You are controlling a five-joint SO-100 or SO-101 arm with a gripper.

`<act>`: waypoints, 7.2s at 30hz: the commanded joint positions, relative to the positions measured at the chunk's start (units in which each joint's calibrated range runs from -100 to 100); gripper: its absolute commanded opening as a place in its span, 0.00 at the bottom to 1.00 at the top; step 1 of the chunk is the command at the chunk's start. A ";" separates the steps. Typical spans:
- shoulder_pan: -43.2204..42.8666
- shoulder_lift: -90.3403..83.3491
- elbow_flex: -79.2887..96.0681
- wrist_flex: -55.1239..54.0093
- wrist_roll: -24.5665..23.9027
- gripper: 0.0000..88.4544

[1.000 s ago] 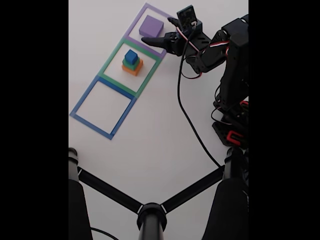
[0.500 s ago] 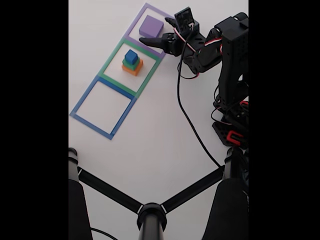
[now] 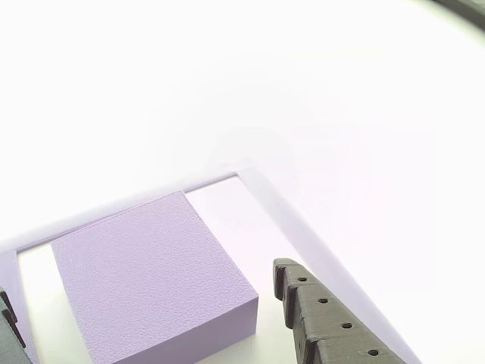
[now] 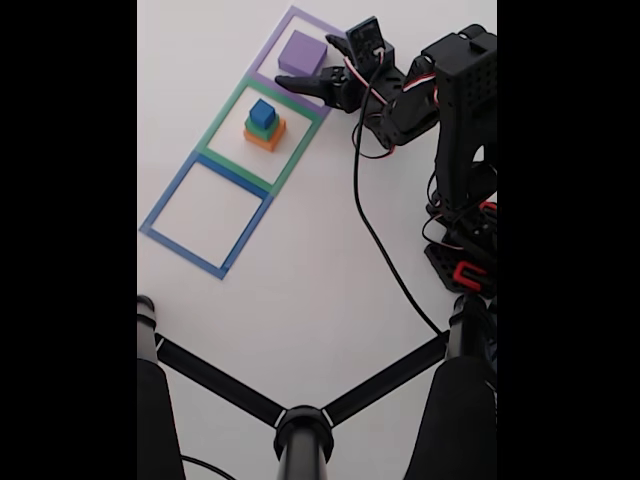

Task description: Tower of hanoi

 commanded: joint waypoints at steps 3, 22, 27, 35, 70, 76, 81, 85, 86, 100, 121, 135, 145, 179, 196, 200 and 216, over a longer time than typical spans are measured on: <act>-0.82 0.30 -2.25 -2.10 0.00 0.46; -1.51 0.87 -2.43 -3.15 0.00 0.41; -1.66 1.03 -2.43 -3.15 0.00 0.39; -1.13 1.51 -2.25 -3.23 0.00 0.36; -1.66 1.99 -1.98 -3.47 0.00 0.18; -2.27 -2.02 0.57 -1.37 0.00 0.17; -3.19 -10.67 4.02 4.94 0.00 0.16; -3.26 -19.17 4.57 14.17 0.00 0.16; -3.19 -21.41 4.29 16.92 0.00 0.15; -3.04 -45.13 -25.96 79.41 0.00 0.15; -15.01 -50.98 -92.75 158.81 0.00 0.14; -30.64 -62.12 -82.30 157.11 0.00 0.13; -37.20 -77.34 -43.23 134.69 0.00 0.13; -45.05 -31.03 18.47 12.88 0.00 0.14; -44.67 -7.47 2.57 2.68 0.00 0.14; -44.74 -4.42 1.66 0.17 0.00 0.14; -43.98 -1.70 2.20 -3.31 0.00 0.34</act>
